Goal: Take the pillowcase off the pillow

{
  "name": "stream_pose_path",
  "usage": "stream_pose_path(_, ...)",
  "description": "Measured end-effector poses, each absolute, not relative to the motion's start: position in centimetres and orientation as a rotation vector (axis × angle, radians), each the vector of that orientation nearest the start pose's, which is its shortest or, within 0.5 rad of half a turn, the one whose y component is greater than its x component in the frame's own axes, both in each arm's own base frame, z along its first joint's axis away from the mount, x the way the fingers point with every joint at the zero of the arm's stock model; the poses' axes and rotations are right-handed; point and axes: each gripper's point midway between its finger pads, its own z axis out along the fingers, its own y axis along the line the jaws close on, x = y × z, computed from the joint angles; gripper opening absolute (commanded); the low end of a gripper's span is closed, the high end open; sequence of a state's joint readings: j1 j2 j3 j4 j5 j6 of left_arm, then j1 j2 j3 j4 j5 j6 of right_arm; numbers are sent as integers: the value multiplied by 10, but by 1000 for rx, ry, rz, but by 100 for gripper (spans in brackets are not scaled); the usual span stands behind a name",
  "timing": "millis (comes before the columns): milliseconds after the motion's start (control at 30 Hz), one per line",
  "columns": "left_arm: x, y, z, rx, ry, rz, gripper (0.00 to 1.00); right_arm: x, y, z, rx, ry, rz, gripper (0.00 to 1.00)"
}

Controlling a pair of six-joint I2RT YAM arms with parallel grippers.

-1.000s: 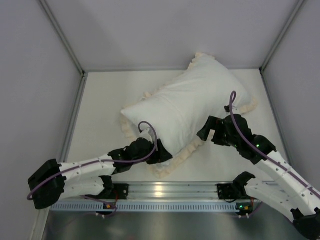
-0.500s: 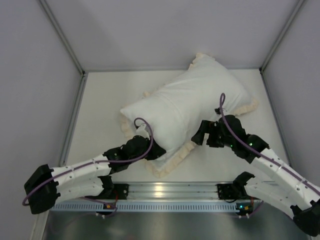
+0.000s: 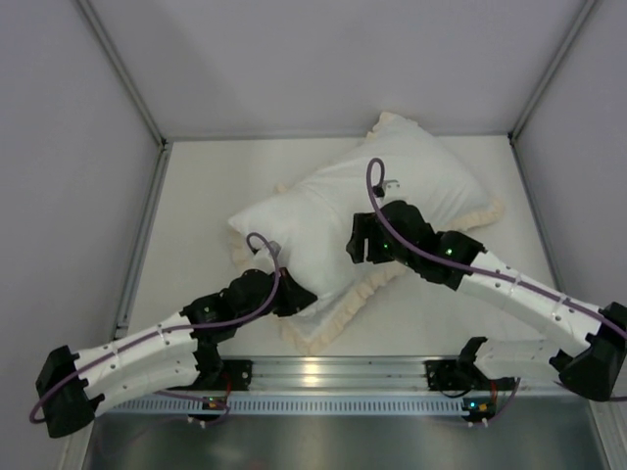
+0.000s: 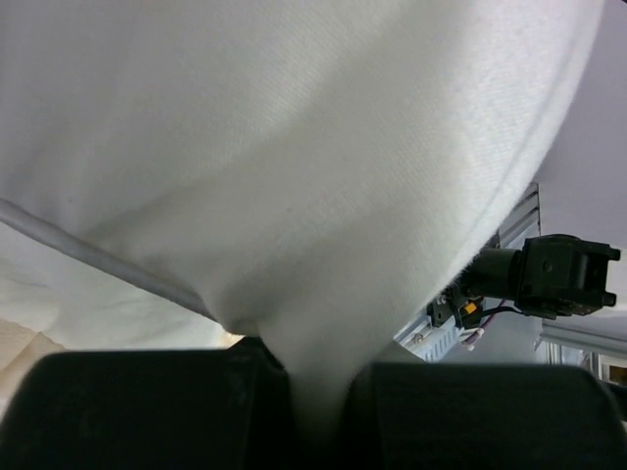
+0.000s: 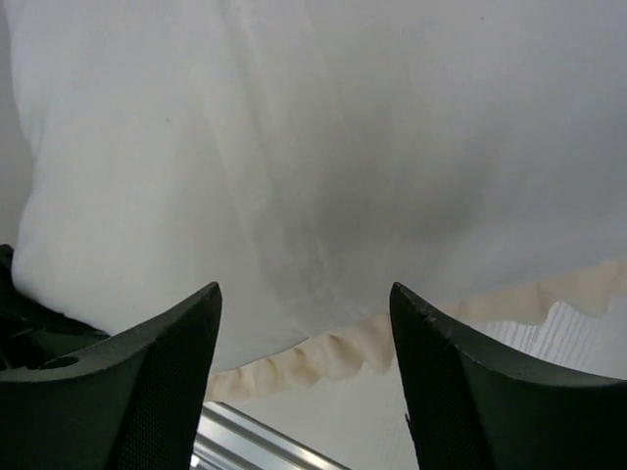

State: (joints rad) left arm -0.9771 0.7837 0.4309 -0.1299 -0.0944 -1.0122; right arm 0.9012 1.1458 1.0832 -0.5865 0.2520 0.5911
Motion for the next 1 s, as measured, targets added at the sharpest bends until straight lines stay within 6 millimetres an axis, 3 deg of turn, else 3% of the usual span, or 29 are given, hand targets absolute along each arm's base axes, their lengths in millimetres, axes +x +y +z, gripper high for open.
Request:
stream_pose_path(67, 148, -253, 138, -111, 2245, -1093, 0, 230, 253, 215, -216, 2246, 509, 58)
stream_pose_path(233, 145, -248, 141, -111, 2245, -1095, 0, 226, 260, 199, -262, 2264, 437, 55)
stream_pose_path(533, 143, -247, 144, -108, 2260, -1085, 0, 216, 271, 197, -313, 2243, 407, 54)
stream_pose_path(767, 139, -248, 145, -95, 2271, -1102, 0, 226, 268, 179, -294, 2259, 297, 53)
stream_pose_path(800, 139, -247, 147, -94, 2268, -1107, 0, 229, 267, 174, -284, 2263, 269, 44)
stream_pose_path(1000, 136, -244, 164, -95, 2235, -1134, 0, 239, 259, 165, -206, 2254, 173, 14)
